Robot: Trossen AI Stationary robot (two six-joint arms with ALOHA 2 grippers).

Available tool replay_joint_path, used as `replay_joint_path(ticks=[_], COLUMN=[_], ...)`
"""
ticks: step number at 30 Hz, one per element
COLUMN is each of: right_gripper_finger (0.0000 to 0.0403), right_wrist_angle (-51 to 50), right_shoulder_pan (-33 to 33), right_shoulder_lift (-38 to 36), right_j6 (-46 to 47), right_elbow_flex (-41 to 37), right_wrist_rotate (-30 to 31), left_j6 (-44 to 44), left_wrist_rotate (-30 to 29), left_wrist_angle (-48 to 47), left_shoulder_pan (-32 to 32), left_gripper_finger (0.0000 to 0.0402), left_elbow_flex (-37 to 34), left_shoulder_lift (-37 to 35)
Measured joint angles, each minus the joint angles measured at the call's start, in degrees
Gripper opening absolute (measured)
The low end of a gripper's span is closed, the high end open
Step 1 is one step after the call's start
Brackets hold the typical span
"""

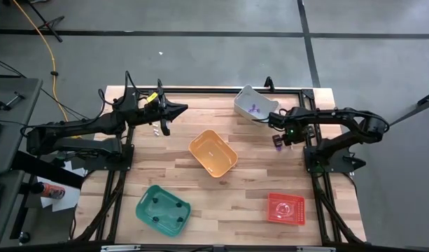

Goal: Sort Halloween decoration
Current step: Put the white bone toy into the yellow bin

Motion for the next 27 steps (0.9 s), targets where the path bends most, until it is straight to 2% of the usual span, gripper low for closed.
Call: replay_joint_path(ticks=[3, 6, 15, 19, 27], right_gripper_finger=[0.0134, 0.0145, 0.0133, 0.0109, 0.0009], right_wrist_angle=[1.5, 2.9, 6.0, 6.7, 7.7], right_shoulder_pan=[0.0, 0.0, 0.0, 0.0, 0.0], right_shoulder_lift=[0.0, 0.0, -0.2, -0.2, -0.1], right_j6=[-0.2, 0.0, 1.0, 0.9, -0.6], right_elbow_flex=[-0.7, -2.4, -4.9, -4.9, -4.9], right_wrist_rotate=[-2.4, -4.2, -4.7, -4.8, -5.8], left_j6=[0.0, 0.0, 0.0, 0.0, 0.0], left_wrist_rotate=[0.0, 0.0, 0.0, 0.0, 0.0], left_wrist_angle=[0.0, 0.0, 0.0, 0.0, 0.0], left_shoulder_pan=[0.0, 0.0, 0.0, 0.0, 0.0], left_gripper_finger=[0.0, 0.0, 0.0, 0.0, 0.0], left_elbow_flex=[0.0, 0.0, 0.0, 0.0, 0.0], left_shoulder_lift=[0.0, 0.0, 0.0, 0.0, 0.0])
